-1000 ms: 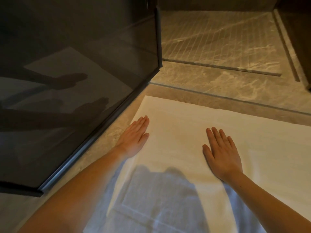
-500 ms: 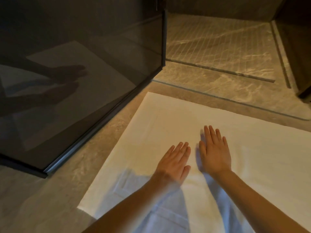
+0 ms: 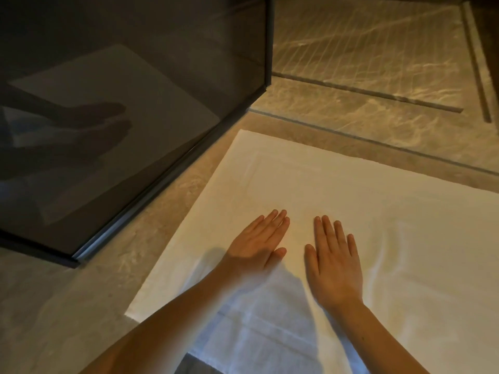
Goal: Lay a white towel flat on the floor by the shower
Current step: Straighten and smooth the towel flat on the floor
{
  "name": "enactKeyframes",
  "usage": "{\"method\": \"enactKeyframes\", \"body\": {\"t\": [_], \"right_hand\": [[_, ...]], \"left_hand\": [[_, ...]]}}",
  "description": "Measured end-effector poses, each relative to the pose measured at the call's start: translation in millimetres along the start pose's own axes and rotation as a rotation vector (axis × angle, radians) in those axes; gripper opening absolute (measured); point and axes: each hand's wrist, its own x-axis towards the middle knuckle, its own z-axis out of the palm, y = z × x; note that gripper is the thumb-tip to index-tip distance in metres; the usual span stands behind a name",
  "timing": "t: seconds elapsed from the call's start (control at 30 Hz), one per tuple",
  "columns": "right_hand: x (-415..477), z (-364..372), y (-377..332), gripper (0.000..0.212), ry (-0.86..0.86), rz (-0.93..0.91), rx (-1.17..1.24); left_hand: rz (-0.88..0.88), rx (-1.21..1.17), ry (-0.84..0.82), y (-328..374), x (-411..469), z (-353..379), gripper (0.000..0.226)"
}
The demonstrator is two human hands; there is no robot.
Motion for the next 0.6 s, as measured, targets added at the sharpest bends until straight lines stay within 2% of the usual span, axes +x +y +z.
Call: {"method": "enactKeyframes", "body": {"t": [0.4, 0.6], "right_hand": [[-1.6, 1.0, -0.7, 0.064, 0.016, -0.003, 0.039], [-1.2, -3.4, -4.8, 0.061, 0.005, 0.021, 0.014]], "left_hand": [[-0.287, 0.024, -0.055, -101.8, -55.1, -23.9, 0.066], [-0.376, 0.048, -0.135, -96.5, -53.0, -39.6, 0.064]]}}
